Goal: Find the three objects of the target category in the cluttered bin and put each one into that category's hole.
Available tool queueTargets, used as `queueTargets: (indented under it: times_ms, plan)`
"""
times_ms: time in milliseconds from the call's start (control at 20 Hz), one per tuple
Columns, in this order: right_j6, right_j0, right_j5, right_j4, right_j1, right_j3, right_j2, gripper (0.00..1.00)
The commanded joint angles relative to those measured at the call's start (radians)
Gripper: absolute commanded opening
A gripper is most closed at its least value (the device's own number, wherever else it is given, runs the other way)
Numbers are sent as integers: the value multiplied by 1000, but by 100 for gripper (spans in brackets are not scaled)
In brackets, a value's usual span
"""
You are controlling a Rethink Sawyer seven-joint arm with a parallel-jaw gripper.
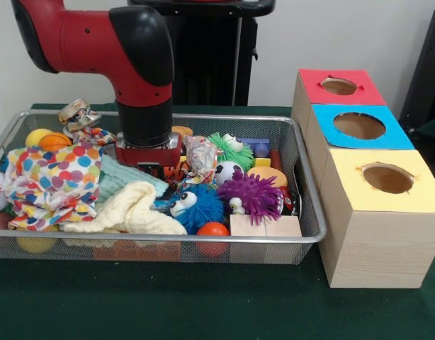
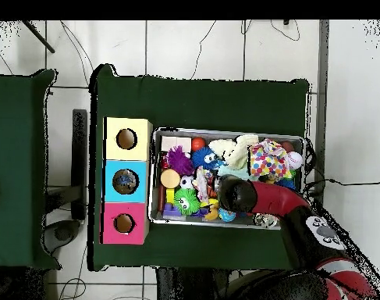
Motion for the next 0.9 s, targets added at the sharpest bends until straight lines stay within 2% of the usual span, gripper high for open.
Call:
queueTargets:
  times_ms: [50,250,400,650,750,900]
  plan:
    - [92,14,-122,-38,33,-68,15,0]
    - [105,14,-130,-27,28,-54,11,0]
    - [108,8,-101,-13,-11,-13,13,0]
    - [104,20,107,72,-270,150,22,0]
    - [95,21,171,100,-325,173,23,0]
    - [77,6,188,112,-335,179,39,0]
